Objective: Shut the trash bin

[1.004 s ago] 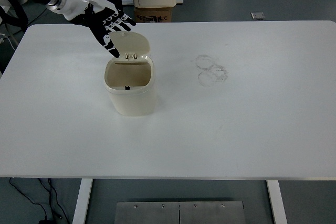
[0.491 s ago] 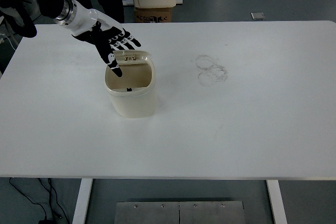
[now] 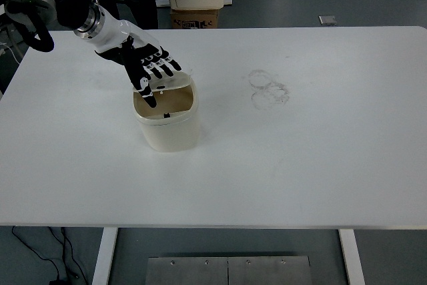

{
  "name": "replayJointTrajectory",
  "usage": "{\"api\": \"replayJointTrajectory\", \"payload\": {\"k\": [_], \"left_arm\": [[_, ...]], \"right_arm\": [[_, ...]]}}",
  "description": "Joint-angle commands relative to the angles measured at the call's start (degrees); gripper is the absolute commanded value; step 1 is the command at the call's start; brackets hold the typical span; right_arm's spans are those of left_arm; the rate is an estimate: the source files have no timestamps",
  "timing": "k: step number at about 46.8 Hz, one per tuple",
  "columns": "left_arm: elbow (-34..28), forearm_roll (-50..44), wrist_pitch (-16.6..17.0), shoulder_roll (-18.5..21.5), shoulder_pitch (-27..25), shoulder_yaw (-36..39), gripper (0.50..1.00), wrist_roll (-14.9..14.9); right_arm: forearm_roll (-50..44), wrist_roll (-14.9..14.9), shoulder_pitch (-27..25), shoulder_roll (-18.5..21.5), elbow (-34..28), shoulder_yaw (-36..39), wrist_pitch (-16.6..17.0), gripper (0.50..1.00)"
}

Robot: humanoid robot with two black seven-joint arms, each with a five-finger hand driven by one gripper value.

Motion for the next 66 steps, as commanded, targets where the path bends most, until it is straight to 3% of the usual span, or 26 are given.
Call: {"api": "replayJointTrajectory", "payload": {"k": [1,26,32,51,58,66], "left_arm": [[-0.1,0.2,0.0,-0.2,0.0,-0.2,1.0,0.8],[-4.3,0.4,0.0,-1.4,-2.8,-2.6,1.0,2.7],[-4.6,0.4,0.0,-1.6,-2.8,-2.6,1.0,5.0],[-6.4,0.4,0.0,-1.3,-2.8,-2.4,1.0,5.5],[-6.7,0.4,0.0,-1.2,-2.6,-2.1,1.0,7.4],[-6.7,0.4,0.0,-1.3,-2.4,-1.9,1.0,7.5]], "right_arm": [[0.0,0.0,0.0,0.0,0.0,0.0,0.0,0.991],[0.0,0.0,0.0,0.0,0.0,-0.1,0.0,0.991],[0.0,0.0,0.0,0.0,0.0,0.0,0.0,0.991],[0.0,0.0,0.0,0.0,0.0,-0.1,0.0,0.991],[0.0,0.0,0.0,0.0,0.0,0.0,0.0,0.991],[0.0,0.0,0.0,0.0,0.0,0.0,0.0,0.991]]}}
